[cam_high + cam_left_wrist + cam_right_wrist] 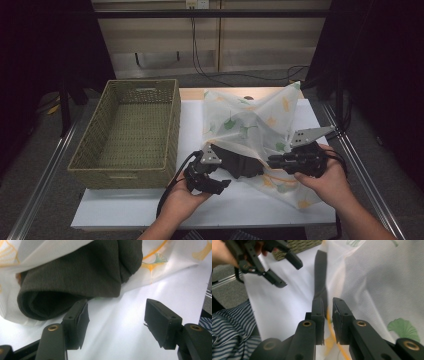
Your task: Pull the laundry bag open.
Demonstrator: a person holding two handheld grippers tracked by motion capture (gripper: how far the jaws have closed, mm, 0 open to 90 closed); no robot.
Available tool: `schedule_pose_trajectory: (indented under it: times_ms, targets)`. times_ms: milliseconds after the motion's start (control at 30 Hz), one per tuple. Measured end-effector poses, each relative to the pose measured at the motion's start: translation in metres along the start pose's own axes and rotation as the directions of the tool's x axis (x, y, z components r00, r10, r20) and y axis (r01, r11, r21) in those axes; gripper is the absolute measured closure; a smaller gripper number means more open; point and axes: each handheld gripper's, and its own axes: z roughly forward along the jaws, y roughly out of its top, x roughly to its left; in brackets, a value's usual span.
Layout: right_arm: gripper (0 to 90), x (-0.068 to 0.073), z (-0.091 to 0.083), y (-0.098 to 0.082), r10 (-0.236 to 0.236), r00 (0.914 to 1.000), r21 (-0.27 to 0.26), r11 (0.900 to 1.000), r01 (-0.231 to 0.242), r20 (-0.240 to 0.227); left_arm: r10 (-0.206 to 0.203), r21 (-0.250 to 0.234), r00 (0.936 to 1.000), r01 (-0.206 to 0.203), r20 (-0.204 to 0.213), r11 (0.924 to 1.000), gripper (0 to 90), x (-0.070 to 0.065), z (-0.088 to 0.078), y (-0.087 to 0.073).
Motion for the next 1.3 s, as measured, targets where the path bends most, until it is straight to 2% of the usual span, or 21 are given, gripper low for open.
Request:
schedule_pose_trajectory:
  times_ms: [67, 133, 167, 233, 300, 400, 500, 533, 633, 733, 767, 867, 900, 933, 967, 1000, 1067, 1100, 1133, 1300]
  targets:
    - [80.1, 0.005, -0.001, -0.002, -0.005, 0.9999, 0.007, 1.0, 0.005, -0.011, 0.006, 0.005, 1.0, -0.006, -0.002, 1.0, 35.9, 0.001, -0.003, -0.001]
    - [80.1, 0.009, -0.001, -0.005, -0.007, 0.9997, 0.014, 1.0, 0.007, -0.023, -0.006, 0.006, 1.0, 0.006, 0.008, 1.0, 35.9, 0.002, -0.006, -0.001]
    - [80.2, 0.011, -0.001, -0.006, -0.01, 0.9997, 0.017, 1.0, 0.01, -0.024, 0.006, 0.013, 0.9999, -0.006, 0.009, 0.9999, 35.9, 0.003, -0.008, -0.001]
    - [80.2, 0.013, 0.001, -0.009, -0.012, 0.9996, 0.029, 1.0, 0.013, -0.026, 0.003, 0.017, 1.0, -0.003, 0.005, 0.9998, 35.6, 0.003, -0.012, -0.001]
    - [80.1, 0.015, 0.004, -0.012, -0.016, 0.9997, 0.044, 0.999, 0.017, -0.018, 0.0, 0.021, 0.9998, -0.001, 0.02, 0.9998, 35.4, 0.003, -0.016, -0.002]
    - [78.3, 0.013, 0.009, -0.017, -0.001, 0.9998, 0.062, 0.998, 0.002, -0.018, 0.0, 0.032, 0.9997, -0.001, 0.025, 0.9995, 35.1, 0.003, -0.021, -0.002]
    - [74.4, 0.011, 0.016, -0.021, 0.013, 0.9996, 0.084, 0.996, -0.015, 0.027, 0.004, 0.04, 0.9997, -0.005, 0.026, 0.9992, 35.0, 0.003, -0.026, -0.002]
    - [74.3, 0.01, 0.019, -0.023, 0.017, 0.9996, 0.092, 0.996, -0.019, 0.022, 0.014, 0.054, 0.9996, -0.016, 0.026, 0.9984, 35.0, 0.003, -0.028, -0.002]
    - [73.3, 0.008, 0.028, -0.028, 0.029, 0.9995, 0.114, 0.993, -0.03, 0.016, 0.009, 0.06, 0.9992, -0.011, 0.038, 0.9981, 35.0, 0.004, -0.03, -0.002]
    - [72.0, 0.006, 0.037, -0.031, 0.043, 0.9989, 0.141, 0.989, -0.045, 0.015, 0.014, 0.076, 0.9992, -0.017, 0.038, 0.9969, 35.0, 0.005, -0.031, -0.003]
    - [71.9, 0.006, 0.04, -0.032, 0.046, 0.9987, 0.152, 0.987, -0.049, 0.021, 0.045, 0.097, 0.9982, -0.049, 0.04, 0.9941, 34.9, 0.008, -0.033, -0.002]
    - [71.7, 0.003, 0.048, -0.036, 0.051, 0.9986, 0.177, 0.983, -0.052, 0.014, 0.009, 0.067, 0.9995, -0.011, 0.031, 0.9977, 34.9, 0.008, -0.031, -0.004]
    - [71.5, 0.003, 0.05, -0.037, 0.053, 0.9983, 0.187, 0.981, -0.057, 0.023, 0.038, 0.087, 0.9983, -0.041, 0.044, 0.9954, 34.9, 0.012, -0.032, -0.005]
    - [71.0, 0.002, 0.053, -0.038, 0.052, 0.998, 0.195, 0.979, -0.058, 0.037, 0.007, 0.066, 0.9993, -0.01, 0.036, 0.9977, 35.0, 0.01, -0.03, -0.006]
    - [70.5, 0.001, 0.055, -0.039, 0.05, 0.9975, 0.209, 0.976, -0.06, 0.05, 0.007, 0.064, 0.9989, -0.01, 0.047, 0.9979, 34.9, 0.011, -0.03, -0.006]
    - [70.2, -0.001, 0.057, -0.04, 0.054, 0.9974, 0.22, 0.973, -0.063, 0.047, 0.038, 0.094, 0.9981, -0.043, 0.047, 0.9946, 34.9, 0.014, -0.031, -0.006]
    - [69.1, -0.004, 0.062, -0.042, 0.061, 0.9969, 0.23, 0.97, -0.071, 0.05, 0.011, 0.079, 0.9988, -0.015, 0.047, 0.9968, 34.7, 0.014, -0.03, -0.007]
    - [68.3, -0.005, 0.064, -0.043, 0.069, 0.996, 0.244, 0.967, -0.081, 0.058, 0.024, 0.085, 0.9984, -0.028, 0.051, 0.996, 34.5, 0.015, -0.03, -0.007]
    - [67.1, -0.005, 0.066, -0.043, 0.072, 0.9954, 0.252, 0.964, -0.086, 0.063, 0.005, 0.072, 0.9989, -0.009, 0.046, 0.9973, 34.4, 0.013, -0.029, -0.008]
    - [62.6, -0.005, 0.076, -0.044, 0.079, 0.9949, 0.285, 0.954, -0.094, 0.062, 0.005, 0.073, 0.9988, -0.008, 0.048, 0.9973, 33.9, 0.012, -0.031, -0.007]
